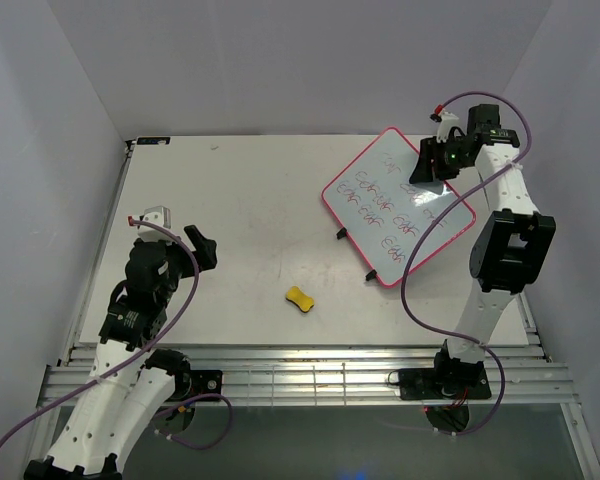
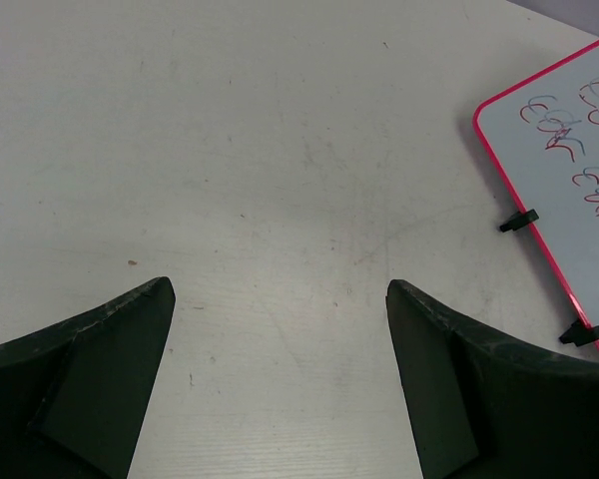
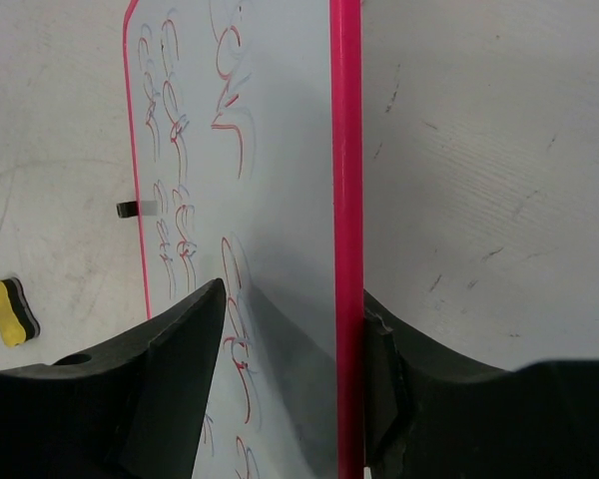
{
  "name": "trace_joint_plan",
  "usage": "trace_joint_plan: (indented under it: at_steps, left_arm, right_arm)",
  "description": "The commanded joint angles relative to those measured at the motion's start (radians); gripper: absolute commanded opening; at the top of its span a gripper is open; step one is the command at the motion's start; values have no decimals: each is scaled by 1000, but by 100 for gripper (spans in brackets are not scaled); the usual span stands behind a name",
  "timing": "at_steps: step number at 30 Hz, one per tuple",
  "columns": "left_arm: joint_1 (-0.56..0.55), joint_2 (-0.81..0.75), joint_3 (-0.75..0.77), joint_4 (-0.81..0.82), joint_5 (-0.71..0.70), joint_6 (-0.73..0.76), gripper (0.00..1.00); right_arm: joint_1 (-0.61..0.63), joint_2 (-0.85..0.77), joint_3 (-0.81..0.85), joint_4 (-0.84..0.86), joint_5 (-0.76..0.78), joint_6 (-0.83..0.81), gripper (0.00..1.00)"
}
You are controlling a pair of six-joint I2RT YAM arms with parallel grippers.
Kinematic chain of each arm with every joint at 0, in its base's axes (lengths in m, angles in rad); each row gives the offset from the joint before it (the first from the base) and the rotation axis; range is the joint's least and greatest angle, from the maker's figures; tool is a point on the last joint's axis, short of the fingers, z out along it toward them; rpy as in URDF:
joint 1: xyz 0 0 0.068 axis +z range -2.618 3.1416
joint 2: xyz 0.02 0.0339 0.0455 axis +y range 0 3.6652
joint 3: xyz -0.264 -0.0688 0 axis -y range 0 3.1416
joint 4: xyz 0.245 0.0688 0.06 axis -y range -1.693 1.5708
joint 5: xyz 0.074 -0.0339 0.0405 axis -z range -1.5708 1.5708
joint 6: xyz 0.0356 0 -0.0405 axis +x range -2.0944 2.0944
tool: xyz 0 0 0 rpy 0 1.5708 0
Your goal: Erase the whiteboard
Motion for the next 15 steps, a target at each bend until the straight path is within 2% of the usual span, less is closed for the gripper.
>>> trace_joint_plan:
  at_steps: [1, 11, 15]
  left_arm:
    - [-8, -4, -6, 18, -4, 10, 98]
    - [-10, -4, -7, 18, -4, 10, 98]
    - [-10, 2, -6, 21, 2, 10, 98]
  right_arm:
    - [14, 6, 12, -58, -87, 25, 54]
    - [10, -35, 23, -55, -164, 28, 42]
    - [10, -75, 15, -51, -178, 37, 41]
